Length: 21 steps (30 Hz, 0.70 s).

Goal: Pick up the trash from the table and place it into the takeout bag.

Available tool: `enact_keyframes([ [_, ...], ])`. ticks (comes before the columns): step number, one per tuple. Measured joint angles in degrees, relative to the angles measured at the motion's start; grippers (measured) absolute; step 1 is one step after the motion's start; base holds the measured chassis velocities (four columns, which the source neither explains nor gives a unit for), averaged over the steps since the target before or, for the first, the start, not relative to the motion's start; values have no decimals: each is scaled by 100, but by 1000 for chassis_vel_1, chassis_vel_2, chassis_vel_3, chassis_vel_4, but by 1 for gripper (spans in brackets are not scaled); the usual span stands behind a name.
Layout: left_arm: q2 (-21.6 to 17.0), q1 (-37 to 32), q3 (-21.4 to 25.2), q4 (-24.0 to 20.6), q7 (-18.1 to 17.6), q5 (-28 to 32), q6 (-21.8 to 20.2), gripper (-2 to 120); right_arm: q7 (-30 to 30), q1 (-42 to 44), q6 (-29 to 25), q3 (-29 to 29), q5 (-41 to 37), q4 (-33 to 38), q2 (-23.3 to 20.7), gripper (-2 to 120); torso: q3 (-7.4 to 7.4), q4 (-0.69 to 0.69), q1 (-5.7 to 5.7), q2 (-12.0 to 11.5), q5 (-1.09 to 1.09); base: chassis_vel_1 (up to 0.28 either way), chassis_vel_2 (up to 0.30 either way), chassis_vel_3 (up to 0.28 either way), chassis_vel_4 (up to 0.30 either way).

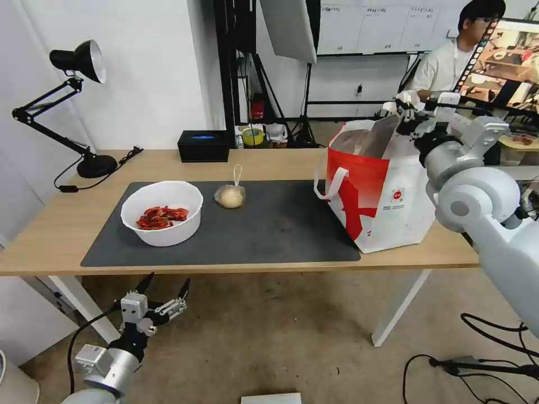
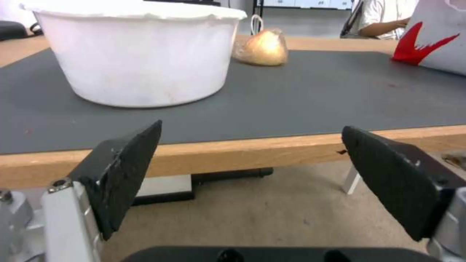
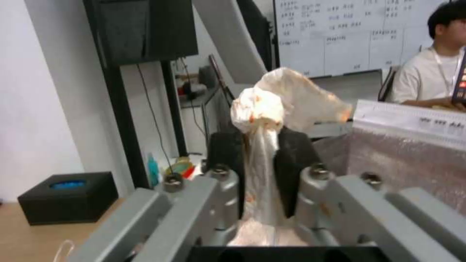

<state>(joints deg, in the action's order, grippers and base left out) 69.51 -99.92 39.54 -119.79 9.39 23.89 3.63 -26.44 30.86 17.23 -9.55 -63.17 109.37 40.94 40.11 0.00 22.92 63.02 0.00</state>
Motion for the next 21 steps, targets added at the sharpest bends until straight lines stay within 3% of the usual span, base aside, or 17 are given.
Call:
enact_keyframes([
  [2,16,-2,-24,20,2,-3,23,100,-23,-1,62,35,-19,4,23,28,0,0,0,0,-1,0,0,0,0],
  [7,21,16,-44,36,7,-3,28,100,-36,-22,92,80,-22,7,47,40,0,-1,0,0,-1,0,0,0,0],
  [9,20,20,-44,47,10,-2,33,100,-48,-24,128,95,-24,22,64,52,0,0,0,0,-1,0,0,0,0],
  [11,18,19,-42,49,12,-1,34,100,-50,-22,132,97,-24,26,67,55,0,-1,0,0,-1,0,0,0,0],
  [21,-35,8,-9,35,22,28,40,100,-76,104,207,76,-41,72,90,96,0,0,0,0,-1,0,0,0,0],
])
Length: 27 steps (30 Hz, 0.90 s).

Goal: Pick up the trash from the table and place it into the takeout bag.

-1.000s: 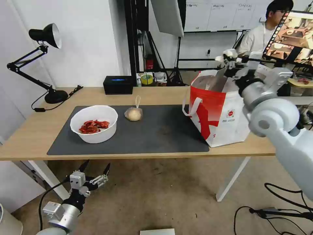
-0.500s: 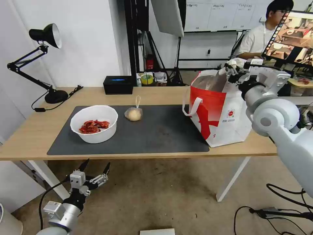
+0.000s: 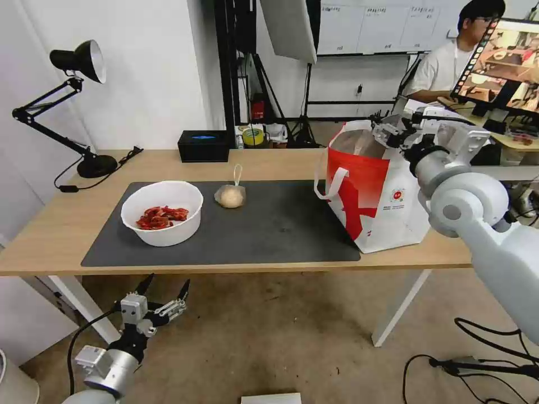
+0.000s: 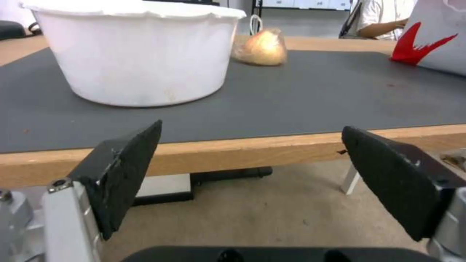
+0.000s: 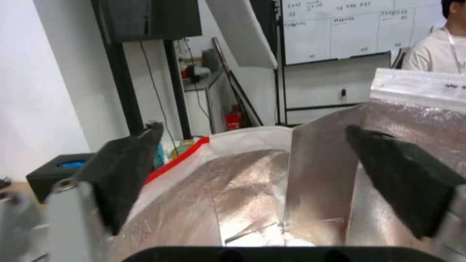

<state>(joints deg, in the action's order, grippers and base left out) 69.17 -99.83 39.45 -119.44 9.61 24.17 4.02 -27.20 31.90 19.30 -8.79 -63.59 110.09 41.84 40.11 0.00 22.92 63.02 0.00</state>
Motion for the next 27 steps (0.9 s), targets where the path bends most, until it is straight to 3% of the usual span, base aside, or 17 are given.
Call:
enact_keyframes([
  [17,41,-32,39,-55,6,27,3,100,286,96,-108,48,-52,261,-67,100,0,0,0,0,-1,0,0,0,0],
  [27,64,-57,41,-102,17,95,-14,100,1154,1269,-535,-346,111,999,-331,100,0,0,0,0,1,0,0,0,0],
])
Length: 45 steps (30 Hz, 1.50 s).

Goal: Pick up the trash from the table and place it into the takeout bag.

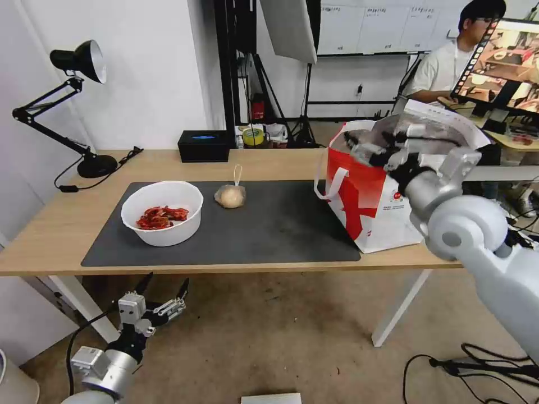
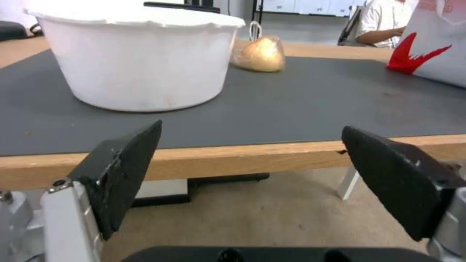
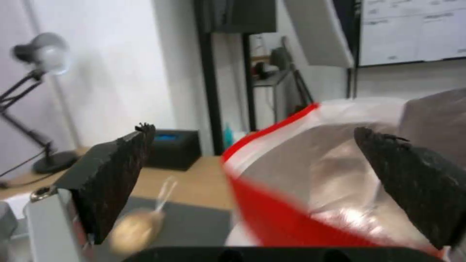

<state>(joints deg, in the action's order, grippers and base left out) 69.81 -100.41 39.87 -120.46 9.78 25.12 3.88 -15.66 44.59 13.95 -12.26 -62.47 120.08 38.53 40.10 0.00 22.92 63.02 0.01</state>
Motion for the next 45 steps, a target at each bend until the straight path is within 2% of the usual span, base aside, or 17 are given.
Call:
enact_keyframes([
  [5,-1,1,5,-1,1,-5,-1,100,103,965,-164,-340,370,711,-194,100,0,1,0,0,-2,0,0,0,0],
  [10,9,11,6,-8,1,-6,0,100,80,1501,-271,-457,758,995,-189,100,0,0,0,0,-2,0,0,0,0],
  [14,53,6,-3,-14,1,-29,7,100,-82,2114,-440,-483,1241,1137,-6,100,0,0,0,0,-2,0,0,0,0],
  [18,110,-25,-27,-12,9,-86,28,100,-299,2829,-854,-455,1892,1081,359,100,0,0,-1,0,-1,0,0,0,0],
  [22,112,-29,-29,-10,12,-94,33,100,-388,3175,-1057,-371,2253,952,573,100,0,-1,0,0,-2,0,0,0,0],
  [33,112,-38,-22,39,39,-97,53,100,-613,3709,-1559,24,3089,298,1081,100,0,0,0,0,-1,0,0,0,0],
  [45,67,10,-20,180,127,-96,89,100,-815,3726,-1562,247,3301,100,1227,100,0,0,0,0,-1,0,0,0,0],
])
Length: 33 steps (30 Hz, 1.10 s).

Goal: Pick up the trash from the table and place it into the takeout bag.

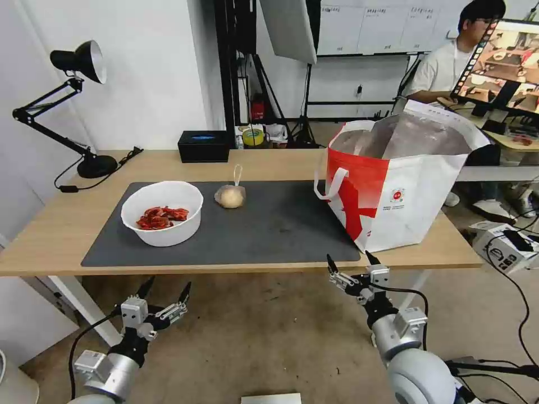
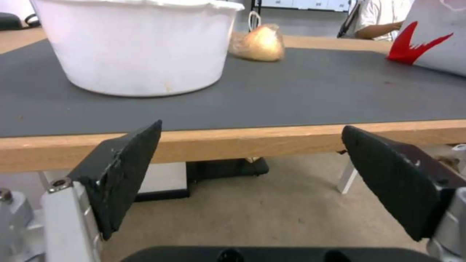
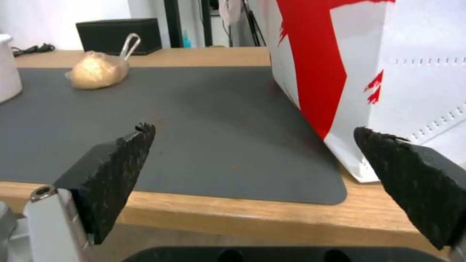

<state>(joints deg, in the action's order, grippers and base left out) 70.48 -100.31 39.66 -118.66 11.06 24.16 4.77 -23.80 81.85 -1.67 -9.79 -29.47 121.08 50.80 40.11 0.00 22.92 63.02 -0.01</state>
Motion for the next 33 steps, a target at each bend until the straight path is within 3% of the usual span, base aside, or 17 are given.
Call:
enact_keyframes([
  [25,-143,123,-68,181,3,37,2,100,-61,-413,214,264,-107,-306,-40,100,0,1,0,0,1,0,0,0,0],
  [33,-126,71,-17,179,2,49,2,100,35,-1403,480,901,-671,-375,-191,100,0,1,0,0,0,0,0,0,0],
])
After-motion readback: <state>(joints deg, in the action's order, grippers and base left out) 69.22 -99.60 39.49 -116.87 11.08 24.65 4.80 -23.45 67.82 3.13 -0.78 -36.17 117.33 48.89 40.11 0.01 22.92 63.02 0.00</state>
